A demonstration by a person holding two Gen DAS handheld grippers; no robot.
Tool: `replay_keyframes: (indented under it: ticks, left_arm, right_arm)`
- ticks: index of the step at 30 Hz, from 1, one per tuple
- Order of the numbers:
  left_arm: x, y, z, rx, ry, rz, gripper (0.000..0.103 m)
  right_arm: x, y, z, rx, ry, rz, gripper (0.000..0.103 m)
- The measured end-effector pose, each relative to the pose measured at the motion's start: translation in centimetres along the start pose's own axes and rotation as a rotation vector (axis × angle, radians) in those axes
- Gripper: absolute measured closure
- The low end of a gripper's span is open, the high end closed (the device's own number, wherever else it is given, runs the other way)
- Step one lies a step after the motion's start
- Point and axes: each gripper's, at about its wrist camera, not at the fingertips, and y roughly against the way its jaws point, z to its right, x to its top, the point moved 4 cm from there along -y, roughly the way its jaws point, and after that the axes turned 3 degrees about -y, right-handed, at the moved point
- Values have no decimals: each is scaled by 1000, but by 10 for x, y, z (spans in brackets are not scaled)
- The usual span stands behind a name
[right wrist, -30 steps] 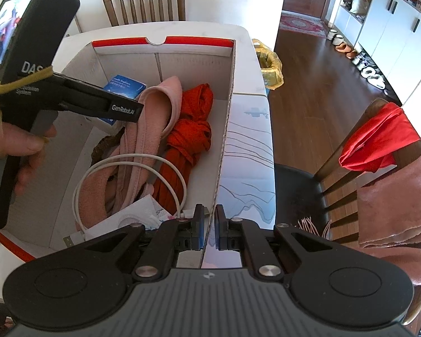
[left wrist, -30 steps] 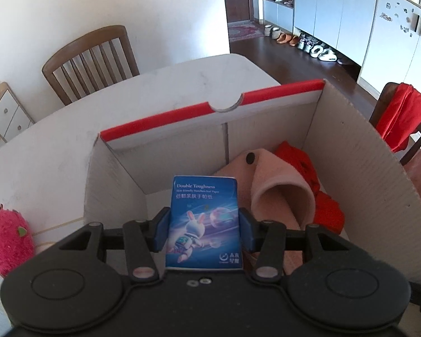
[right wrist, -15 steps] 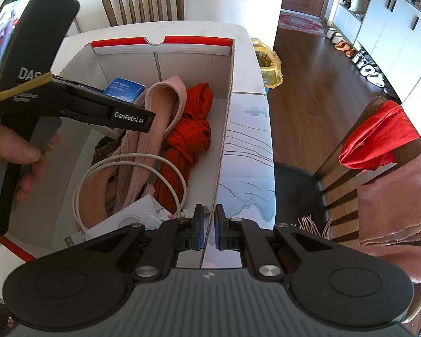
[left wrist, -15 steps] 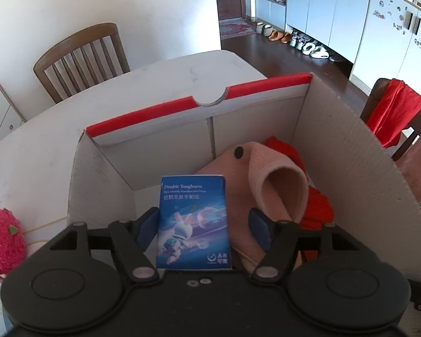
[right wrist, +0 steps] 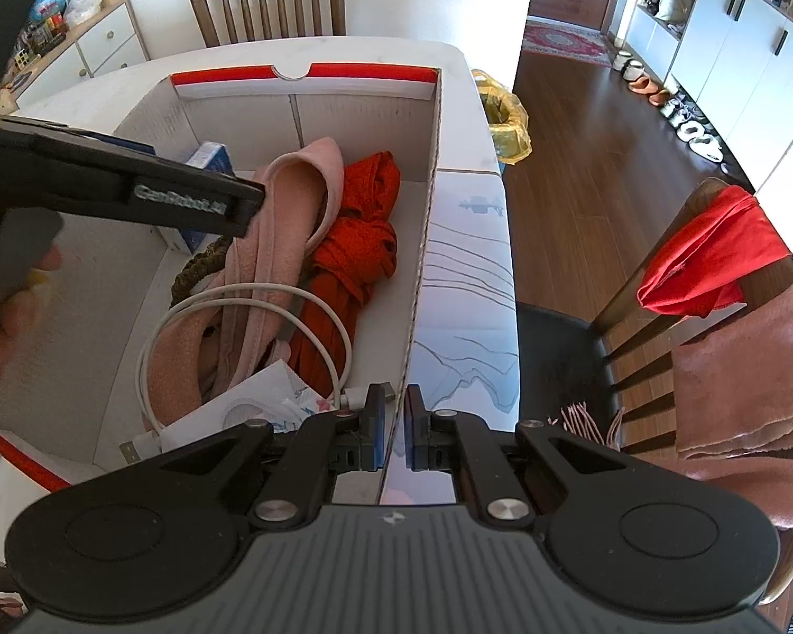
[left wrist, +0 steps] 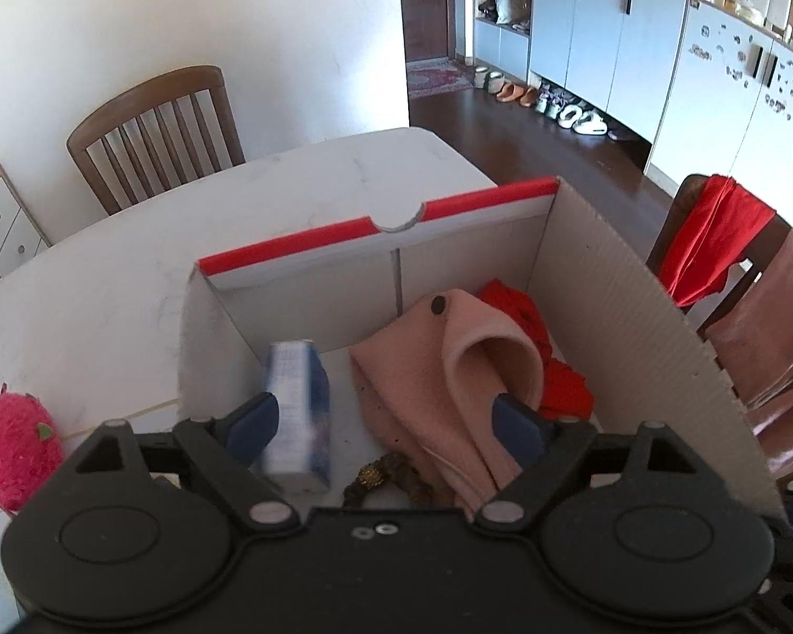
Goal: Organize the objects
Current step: 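Open the left gripper to set the card box upright inside, then move the left gripper back to the table over the cream plush doll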
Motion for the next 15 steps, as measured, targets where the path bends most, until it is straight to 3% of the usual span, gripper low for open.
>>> replay_keyframes:
  ticks: [15]
  left_arm:
    - [-9,47,-27,-27,48,74,13]
  right_arm:
    - [-1,1,-6,-26,22,-1,96]
